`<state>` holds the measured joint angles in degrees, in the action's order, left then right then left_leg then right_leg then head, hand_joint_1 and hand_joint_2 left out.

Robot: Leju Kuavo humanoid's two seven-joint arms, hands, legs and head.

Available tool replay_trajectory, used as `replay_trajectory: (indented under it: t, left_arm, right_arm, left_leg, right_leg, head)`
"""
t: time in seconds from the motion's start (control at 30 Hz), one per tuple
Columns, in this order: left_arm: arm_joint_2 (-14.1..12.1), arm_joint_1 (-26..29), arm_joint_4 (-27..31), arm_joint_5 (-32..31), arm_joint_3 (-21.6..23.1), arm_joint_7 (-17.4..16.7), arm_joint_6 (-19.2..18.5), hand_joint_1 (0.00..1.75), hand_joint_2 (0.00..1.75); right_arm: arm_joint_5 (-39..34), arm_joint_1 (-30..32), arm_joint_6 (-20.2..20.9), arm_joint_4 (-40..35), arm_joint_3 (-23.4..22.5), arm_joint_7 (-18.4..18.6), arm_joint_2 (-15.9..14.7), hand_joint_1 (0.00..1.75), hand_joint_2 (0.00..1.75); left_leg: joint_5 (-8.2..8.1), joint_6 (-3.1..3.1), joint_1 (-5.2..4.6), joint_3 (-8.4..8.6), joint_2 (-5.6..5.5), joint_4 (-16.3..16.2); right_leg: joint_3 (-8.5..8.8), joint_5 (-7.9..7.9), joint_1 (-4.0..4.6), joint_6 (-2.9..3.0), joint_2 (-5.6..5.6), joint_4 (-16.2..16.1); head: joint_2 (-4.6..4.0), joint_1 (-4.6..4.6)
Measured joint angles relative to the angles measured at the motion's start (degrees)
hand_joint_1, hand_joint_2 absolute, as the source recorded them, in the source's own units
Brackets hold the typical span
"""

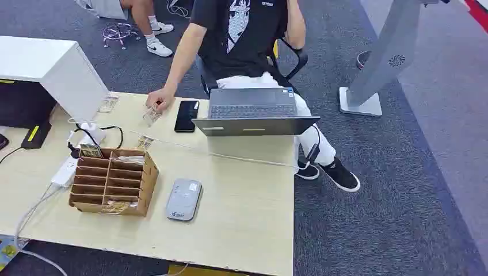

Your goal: Pass the card to the sensor for recognition and then transmit it.

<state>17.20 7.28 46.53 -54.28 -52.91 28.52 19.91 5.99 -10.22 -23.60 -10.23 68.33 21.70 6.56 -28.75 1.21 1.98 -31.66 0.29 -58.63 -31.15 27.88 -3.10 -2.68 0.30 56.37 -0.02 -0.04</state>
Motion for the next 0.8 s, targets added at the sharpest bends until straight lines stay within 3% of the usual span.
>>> replay_trajectory:
  t: [0.2, 0.3, 0.5, 0.8]
  left_arm:
    - [-1.0, 1.8, 0.4, -9.9, 2.0, 2.4, -3.2, 0.0, 1.75]
    - [-5.8, 2.0, -3.9, -18.5, 5.9, 7.0, -4.4, 0.0, 1.75]
    - [-9.7, 2.6, -7.4, -19.4, 9.0, 8.5, -3.9, 0.0, 1.75]
    - [-10.6, 2.3, -8.6, -20.6, 10.0, 8.2, -3.6, 0.0, 1.75]
  right_arm:
    - [1.1, -0.8, 3.0, 0.1, 0.5, -0.1, 0.0, 0.0, 1.75]
    - [2.1, -1.6, 3.7, 0.1, 1.0, -0.2, 0.0, 0.0, 1.75]
    - [2.4, -1.8, 3.8, 0.2, 1.3, -0.5, -0.1, 0.0, 1.75]
    - [3.0, -2.1, 4.3, 0.2, 1.5, -0.2, -0.1, 0.0, 1.75]
  left_leg:
    - [0.0, 0.0, 0.0, 0.0, -0.01, 0.0]
    - [0.01, 0.02, 0.05, 0.02, 0.02, 0.0]
    - [0.02, 0.02, 0.05, -0.01, -0.01, 0.0]
    - [0.02, 0.02, 0.05, -0.02, -0.03, 0.0]
  right_leg:
    - [-0.03, 0.0, 0.0, 0.0, -0.01, 0.0]
    - [-0.02, 0.01, 0.04, 0.01, 0.01, 0.0]
    - [-0.02, 0.0, 0.04, 0.01, 0.0, 0.0]
    - [-0.01, 0.0, 0.03, 0.01, -0.03, 0.0]
  head:
    - [0.0, -0.02]
    - [0.0, 0.0]
    - [0.0, -0.02]
    - [0.0, 0.0]
